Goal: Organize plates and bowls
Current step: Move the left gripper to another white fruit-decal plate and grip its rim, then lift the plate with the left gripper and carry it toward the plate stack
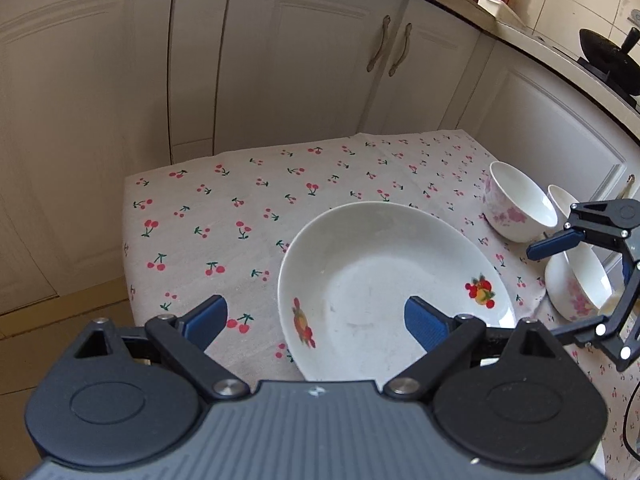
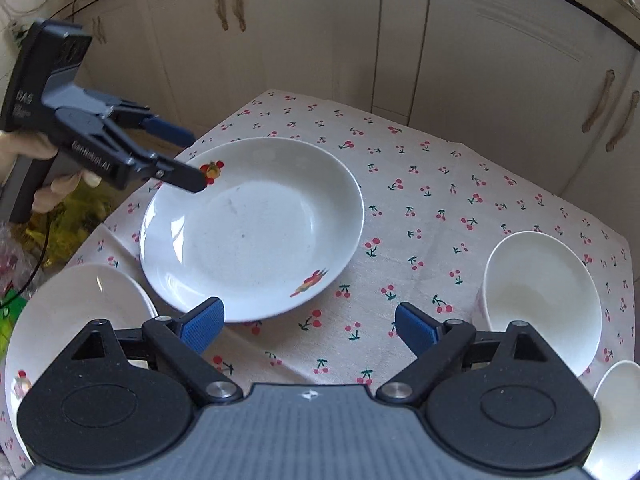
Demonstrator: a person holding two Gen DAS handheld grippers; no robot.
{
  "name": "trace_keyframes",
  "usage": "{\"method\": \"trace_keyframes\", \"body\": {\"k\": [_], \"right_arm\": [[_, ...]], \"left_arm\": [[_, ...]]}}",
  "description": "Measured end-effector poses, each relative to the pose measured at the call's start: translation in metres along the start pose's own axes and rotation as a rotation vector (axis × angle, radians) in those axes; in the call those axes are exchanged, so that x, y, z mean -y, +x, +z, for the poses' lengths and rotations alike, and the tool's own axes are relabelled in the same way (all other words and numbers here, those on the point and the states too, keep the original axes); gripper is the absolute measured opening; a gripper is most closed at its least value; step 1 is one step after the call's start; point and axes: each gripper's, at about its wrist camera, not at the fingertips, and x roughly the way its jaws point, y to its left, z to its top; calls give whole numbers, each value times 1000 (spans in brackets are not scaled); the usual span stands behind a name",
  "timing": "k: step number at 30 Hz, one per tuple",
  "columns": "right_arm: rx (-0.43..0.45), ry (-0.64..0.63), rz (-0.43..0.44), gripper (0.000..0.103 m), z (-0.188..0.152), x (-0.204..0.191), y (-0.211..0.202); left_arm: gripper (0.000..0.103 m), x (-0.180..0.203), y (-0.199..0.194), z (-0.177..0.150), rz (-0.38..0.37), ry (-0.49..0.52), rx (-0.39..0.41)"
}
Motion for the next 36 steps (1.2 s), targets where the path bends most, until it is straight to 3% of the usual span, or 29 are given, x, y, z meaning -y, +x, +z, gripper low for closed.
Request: {"method": "trace_keyframes", "body": {"k": [5,9,12,18,36], "right_arm": [[-27,-145,-9,89,-1,-14,18],[-23,-186,12,85,-1,-19,31],[-9,-212,24,83,-1,-22,35],[19,-272,48,83,-2,-29,40],[-1,-268,69,85,2,-28,52]], "left_arm": [[94,4,15,9,-8,-10,-31],[93,9,26,14,-9,4,-63],[85,9,34,16,-29,0,-84],[84,8,42,20,-50,6,-111],[82,12,48,26,-76,68,-149]]}}
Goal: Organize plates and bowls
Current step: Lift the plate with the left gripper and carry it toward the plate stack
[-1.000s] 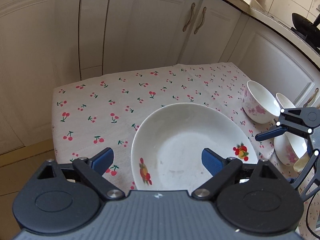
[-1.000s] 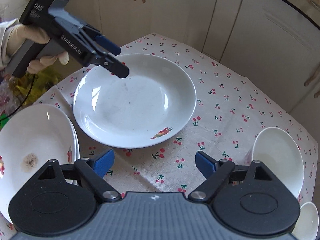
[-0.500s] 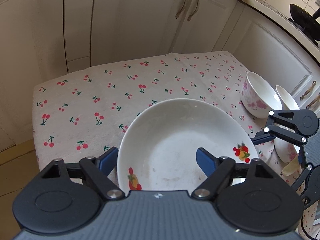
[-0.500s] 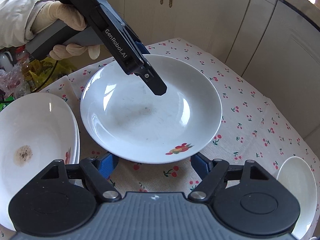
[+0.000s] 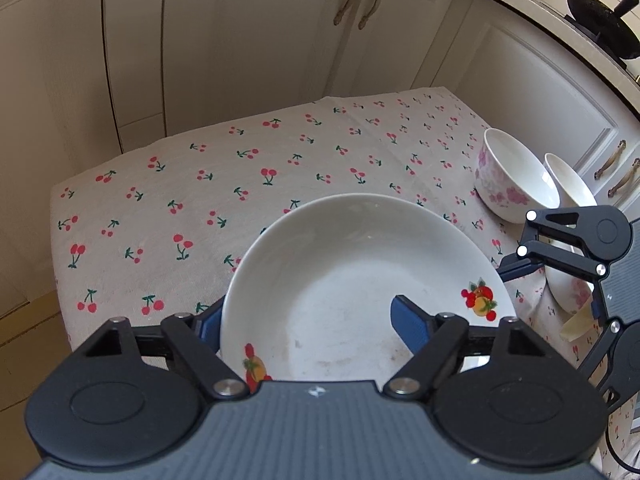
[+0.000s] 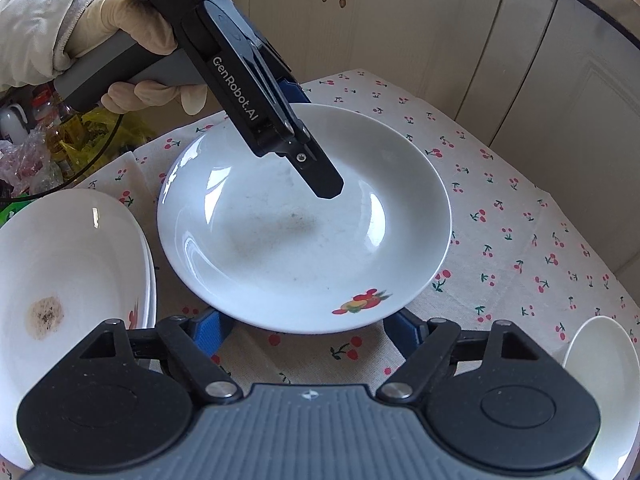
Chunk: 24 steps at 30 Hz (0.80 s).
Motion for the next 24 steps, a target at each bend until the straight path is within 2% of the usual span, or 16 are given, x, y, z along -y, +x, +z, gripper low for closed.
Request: {"method": "trace_keyframes", "body": {"k": [13,24], "right_arm": [[20,7,-33,85,1,-3,-6],[44,3,-48,85,3,-8,-24]], "left_arm": [[82,4,-5,1,20,8,21],[82,15,-30,3,27,18,63]]}}
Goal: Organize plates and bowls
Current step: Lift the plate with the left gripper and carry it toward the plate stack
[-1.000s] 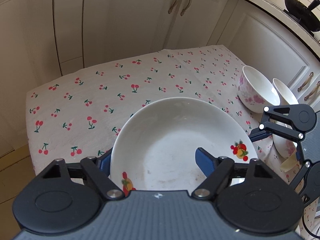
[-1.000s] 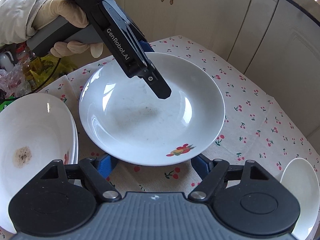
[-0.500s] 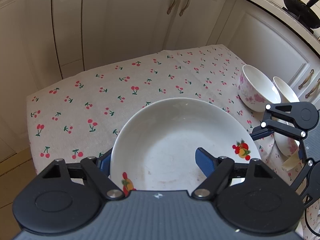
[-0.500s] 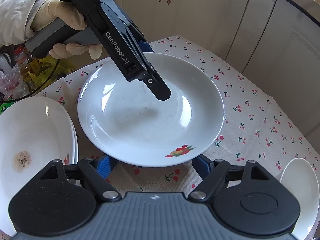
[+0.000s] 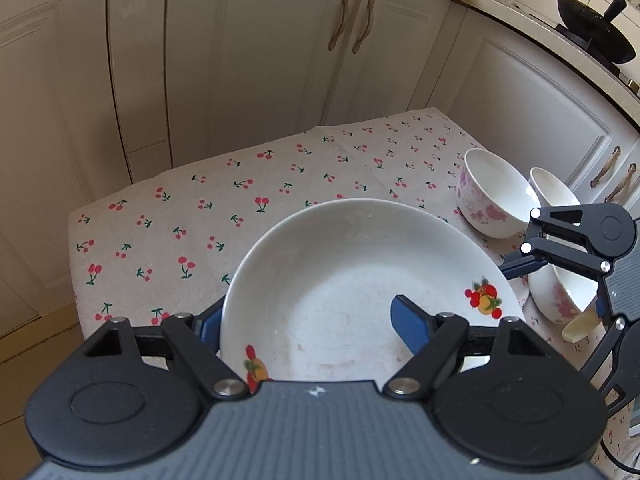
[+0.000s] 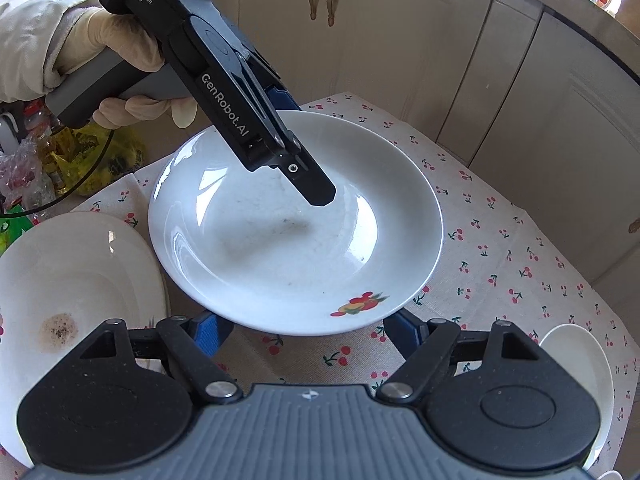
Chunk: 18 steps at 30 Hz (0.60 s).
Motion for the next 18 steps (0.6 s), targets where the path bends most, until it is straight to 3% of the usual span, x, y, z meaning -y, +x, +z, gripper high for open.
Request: {"method": "trace_keyframes", "body": {"k": [8,18], "right_arm": [[28,-8,-4,85,-1,-16,-34],[57,-20,3,85,-15,-52,-72]], "left_arm": [[82,25,-36,-5,27,15,36],[82,66,-81,-35,60,20,73]]}}
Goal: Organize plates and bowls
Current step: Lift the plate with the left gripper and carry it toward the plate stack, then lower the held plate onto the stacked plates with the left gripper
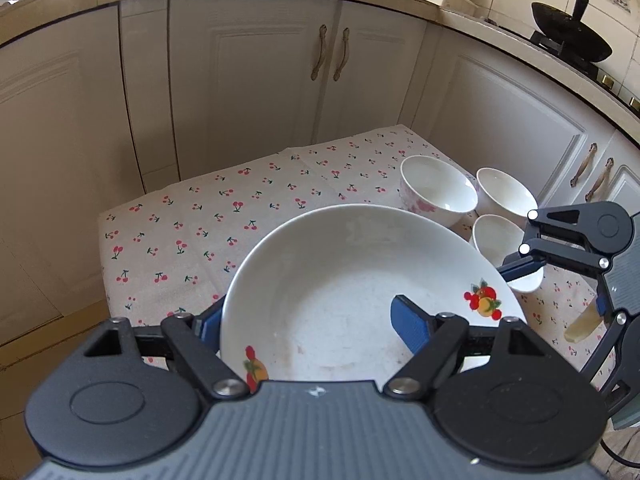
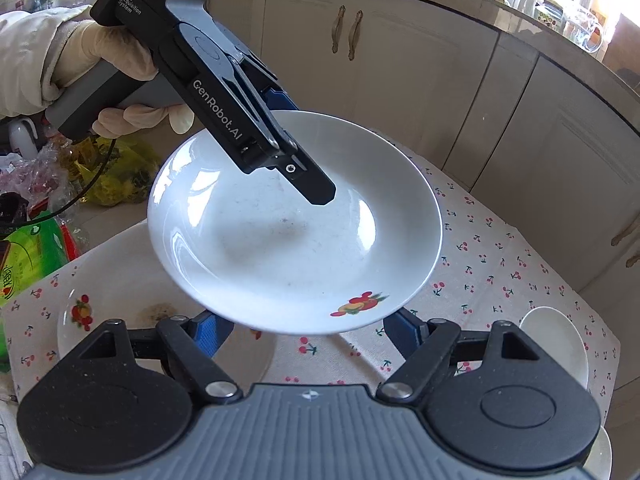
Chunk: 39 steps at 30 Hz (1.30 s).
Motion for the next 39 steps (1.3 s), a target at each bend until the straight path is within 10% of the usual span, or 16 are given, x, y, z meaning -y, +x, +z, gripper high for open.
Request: {"method": "trace_keyframes", "body": {"k": [39], "right_arm": [[-92,8,24,85,-62,-84,-15]], "left_arm": [[77,41,-18,-102,-20,-80,-43]]}}
